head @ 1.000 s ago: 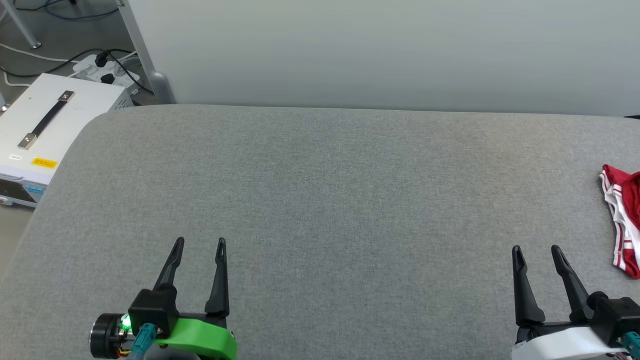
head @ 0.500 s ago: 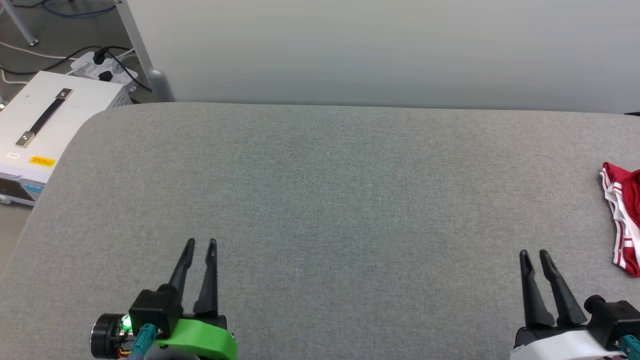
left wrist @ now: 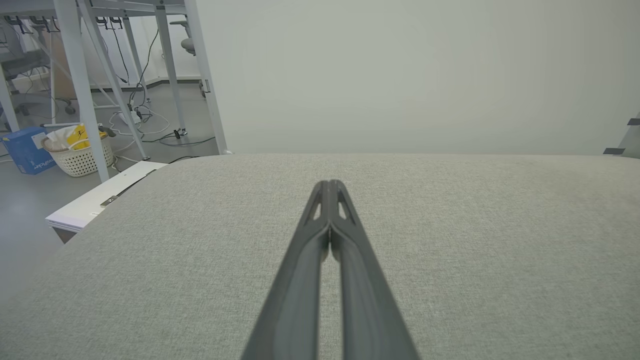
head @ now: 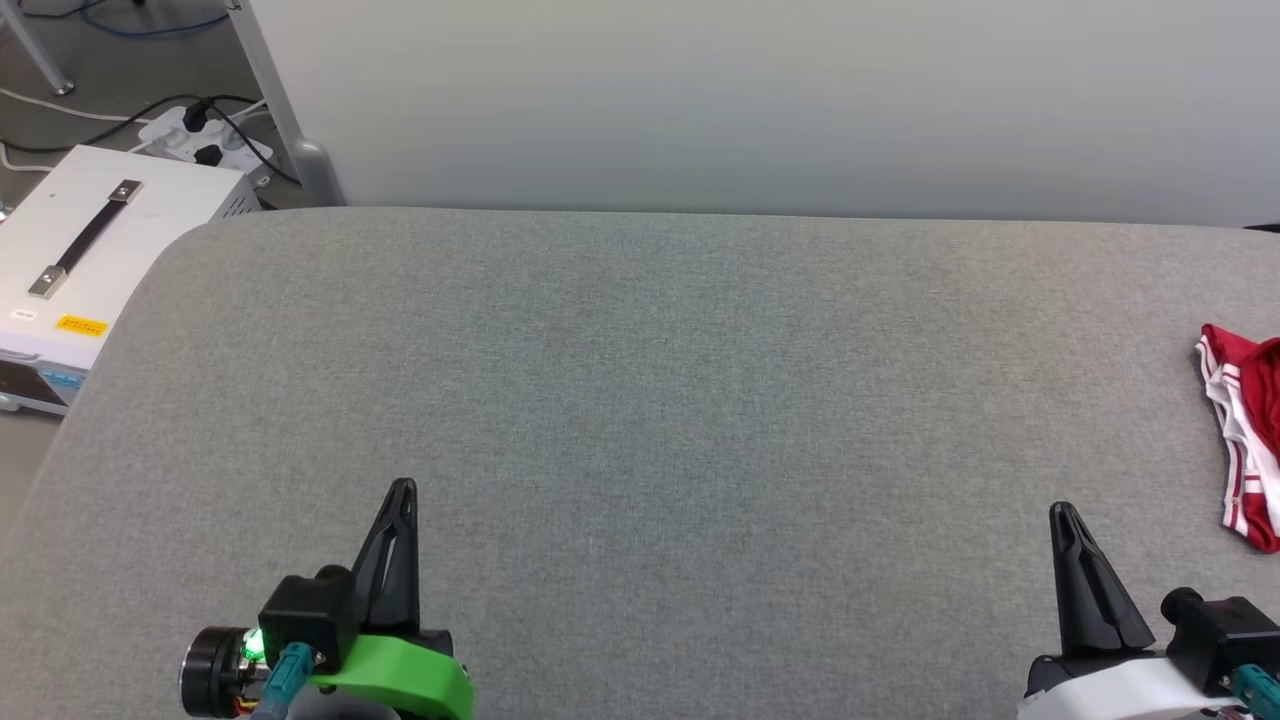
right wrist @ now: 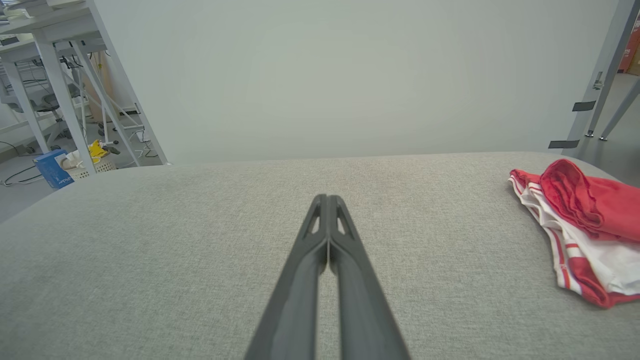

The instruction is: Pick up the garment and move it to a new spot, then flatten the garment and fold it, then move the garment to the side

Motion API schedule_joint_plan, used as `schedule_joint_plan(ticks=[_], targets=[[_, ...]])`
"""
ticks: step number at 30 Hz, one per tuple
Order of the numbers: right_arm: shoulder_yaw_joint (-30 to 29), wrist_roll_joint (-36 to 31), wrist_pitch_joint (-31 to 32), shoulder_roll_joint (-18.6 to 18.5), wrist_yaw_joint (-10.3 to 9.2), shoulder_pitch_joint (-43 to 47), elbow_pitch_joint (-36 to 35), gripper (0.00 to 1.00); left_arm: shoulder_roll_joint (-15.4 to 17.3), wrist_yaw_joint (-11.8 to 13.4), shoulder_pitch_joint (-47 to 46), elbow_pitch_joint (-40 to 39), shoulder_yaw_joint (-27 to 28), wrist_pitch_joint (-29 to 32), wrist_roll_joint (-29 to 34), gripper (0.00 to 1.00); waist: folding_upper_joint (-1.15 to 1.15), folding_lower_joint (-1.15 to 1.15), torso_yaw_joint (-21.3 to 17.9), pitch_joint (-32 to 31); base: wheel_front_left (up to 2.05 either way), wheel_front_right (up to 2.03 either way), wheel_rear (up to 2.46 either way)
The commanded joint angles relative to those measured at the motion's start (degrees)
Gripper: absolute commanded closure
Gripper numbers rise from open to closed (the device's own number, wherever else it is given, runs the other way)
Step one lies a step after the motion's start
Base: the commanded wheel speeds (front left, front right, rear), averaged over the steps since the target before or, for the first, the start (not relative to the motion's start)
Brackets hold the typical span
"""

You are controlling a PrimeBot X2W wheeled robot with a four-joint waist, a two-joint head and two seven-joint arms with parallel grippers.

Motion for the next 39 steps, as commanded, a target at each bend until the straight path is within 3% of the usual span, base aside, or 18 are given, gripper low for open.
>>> schedule_joint_plan(ticks=[1, 39], targets=[[0.11, -0.64, 0.32, 0.01, 0.0, -0.86, 0.06, 1.0, -0.06, 0.37, -0.35, -0.24, 0.08, 0.5, 0.43, 1.0, 0.0, 0.0, -0.04, -0.02, 0.0, 0.0, 0.0], [0.63, -3.94, 4.7, 0.04, -0.02, -3.26, 0.25, 1.0, -0.18, 1.51, -1.36, -1.19, 0.62, 4.85, 1.66, 1.0, 0.0, 0.0, -0.9, -0.39, 0.0, 0.0, 0.0]])
